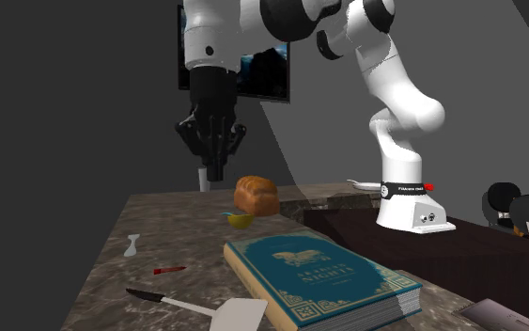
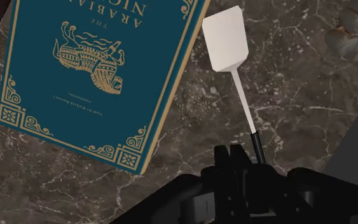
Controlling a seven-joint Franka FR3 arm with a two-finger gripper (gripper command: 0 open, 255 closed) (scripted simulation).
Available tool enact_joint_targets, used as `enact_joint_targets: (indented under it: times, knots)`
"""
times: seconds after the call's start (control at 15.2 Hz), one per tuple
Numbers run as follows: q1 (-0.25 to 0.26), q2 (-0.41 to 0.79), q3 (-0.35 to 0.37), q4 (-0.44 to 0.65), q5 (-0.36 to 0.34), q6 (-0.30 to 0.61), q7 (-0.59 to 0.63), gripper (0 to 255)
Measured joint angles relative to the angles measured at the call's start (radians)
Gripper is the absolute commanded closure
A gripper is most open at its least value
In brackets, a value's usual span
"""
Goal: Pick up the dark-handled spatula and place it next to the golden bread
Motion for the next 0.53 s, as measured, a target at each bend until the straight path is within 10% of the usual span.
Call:
enact_joint_targets:
  times: [0.07,0.13,0.53]
  knots:
    - [-0.001,-0.005,0.002,0.007,0.003,-0.010,-0.003,255]
    - [-0.001,-0.005,0.002,0.007,0.003,-0.010,-0.003,0]
    - [0.075,0.179,-0.034,0.185,-0.083,-0.092,-0.045,0]
